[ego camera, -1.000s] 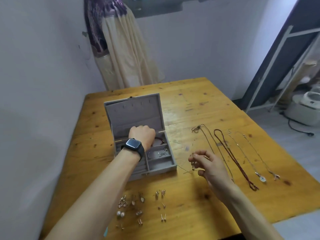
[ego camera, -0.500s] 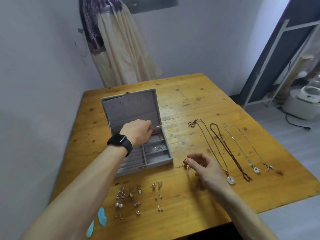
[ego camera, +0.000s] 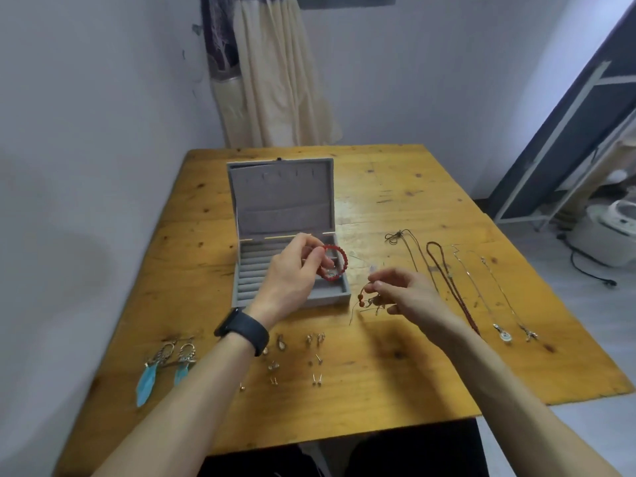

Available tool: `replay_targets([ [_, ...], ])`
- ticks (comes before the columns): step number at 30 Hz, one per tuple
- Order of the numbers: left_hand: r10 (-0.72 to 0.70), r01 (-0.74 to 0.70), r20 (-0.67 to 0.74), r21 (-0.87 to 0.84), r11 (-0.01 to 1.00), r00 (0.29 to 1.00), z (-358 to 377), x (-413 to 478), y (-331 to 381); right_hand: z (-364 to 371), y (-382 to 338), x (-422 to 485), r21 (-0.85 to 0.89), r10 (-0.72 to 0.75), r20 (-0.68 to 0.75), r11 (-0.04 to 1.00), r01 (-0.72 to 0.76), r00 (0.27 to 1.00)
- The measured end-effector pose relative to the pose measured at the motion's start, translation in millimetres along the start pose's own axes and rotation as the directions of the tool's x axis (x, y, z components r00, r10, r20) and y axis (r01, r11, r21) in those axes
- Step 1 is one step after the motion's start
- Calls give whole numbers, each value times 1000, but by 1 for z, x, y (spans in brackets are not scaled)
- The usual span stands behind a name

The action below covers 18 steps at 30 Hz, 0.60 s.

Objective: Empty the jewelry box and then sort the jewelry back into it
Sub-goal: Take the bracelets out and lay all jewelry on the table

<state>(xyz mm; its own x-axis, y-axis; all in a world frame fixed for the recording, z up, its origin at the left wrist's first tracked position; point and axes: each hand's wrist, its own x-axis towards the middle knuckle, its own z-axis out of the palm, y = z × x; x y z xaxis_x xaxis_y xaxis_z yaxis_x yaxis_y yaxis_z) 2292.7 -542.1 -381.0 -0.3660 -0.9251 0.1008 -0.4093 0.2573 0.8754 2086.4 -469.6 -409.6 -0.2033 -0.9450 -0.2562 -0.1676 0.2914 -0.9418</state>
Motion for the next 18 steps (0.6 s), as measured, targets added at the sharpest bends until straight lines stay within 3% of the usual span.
replay_targets([
  [3, -18, 18, 18, -29, 999, 1000, 3, -10, -1, -1, 8, 6, -69, 13, 7, 998, -13, 1000],
  [7, -37, 40, 38, -66, 997, 999, 5, -17, -6, -4, 25, 21, -440, -87, -165, 898, 6, 982],
  [13, -27, 32, 69, -70, 997, 997, 10, -23, -5, -9, 25, 39, -478, -165, -214, 877, 44, 963],
  [18, -32, 37, 86, -55, 998, 996, 15, -25, 0, -11, 27, 54, -625, -270, -168, 773, 109, 948],
])
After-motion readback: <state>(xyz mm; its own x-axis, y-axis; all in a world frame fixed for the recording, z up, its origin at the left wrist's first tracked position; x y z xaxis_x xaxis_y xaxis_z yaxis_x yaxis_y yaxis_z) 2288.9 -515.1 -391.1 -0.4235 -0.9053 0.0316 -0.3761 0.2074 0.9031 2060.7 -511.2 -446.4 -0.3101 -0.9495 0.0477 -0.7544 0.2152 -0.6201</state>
